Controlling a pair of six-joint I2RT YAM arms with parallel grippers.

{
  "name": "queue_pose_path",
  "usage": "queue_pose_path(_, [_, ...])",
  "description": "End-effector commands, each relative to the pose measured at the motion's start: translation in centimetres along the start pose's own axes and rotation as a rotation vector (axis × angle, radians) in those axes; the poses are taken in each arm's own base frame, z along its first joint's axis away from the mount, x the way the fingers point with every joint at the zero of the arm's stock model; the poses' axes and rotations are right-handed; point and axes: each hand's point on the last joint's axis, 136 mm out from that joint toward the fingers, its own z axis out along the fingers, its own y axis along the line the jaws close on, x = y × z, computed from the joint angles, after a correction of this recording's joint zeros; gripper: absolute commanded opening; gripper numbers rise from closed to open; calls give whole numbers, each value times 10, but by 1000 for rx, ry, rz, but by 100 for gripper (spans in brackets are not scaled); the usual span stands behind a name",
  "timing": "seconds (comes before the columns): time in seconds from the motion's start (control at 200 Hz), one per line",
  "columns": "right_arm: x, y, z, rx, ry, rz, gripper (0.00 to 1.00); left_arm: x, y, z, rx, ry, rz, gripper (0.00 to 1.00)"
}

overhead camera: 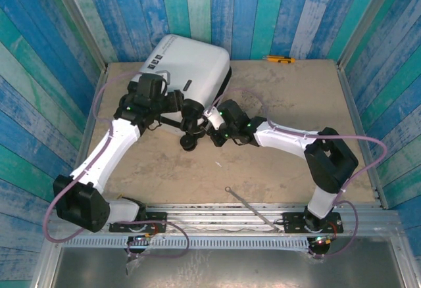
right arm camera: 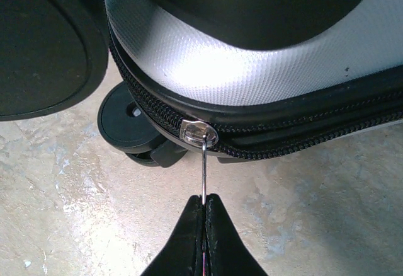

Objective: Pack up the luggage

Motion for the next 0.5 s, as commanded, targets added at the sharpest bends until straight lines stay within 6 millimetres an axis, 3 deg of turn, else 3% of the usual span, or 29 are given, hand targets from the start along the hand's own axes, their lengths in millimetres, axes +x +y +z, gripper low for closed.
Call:
queue_pose_path(0.0, [1, -16, -7, 46, -13, 38, 0, 36, 19, -16, -98, 158, 51, 73])
queue_pose_path(0.16, [3, -14, -7, 34, -18, 45, 1, -4, 12, -24, -108, 67, 86, 73])
queue_pose_path(0.381, [1, -5, -13, 31, -41, 17, 1, -109, 6, -23, -206, -224, 29, 79])
queue_pose_path(0.491, [-1, 2, -18, 54, -50, -22, 0, -128, -5, -8, -167, -254, -15, 80])
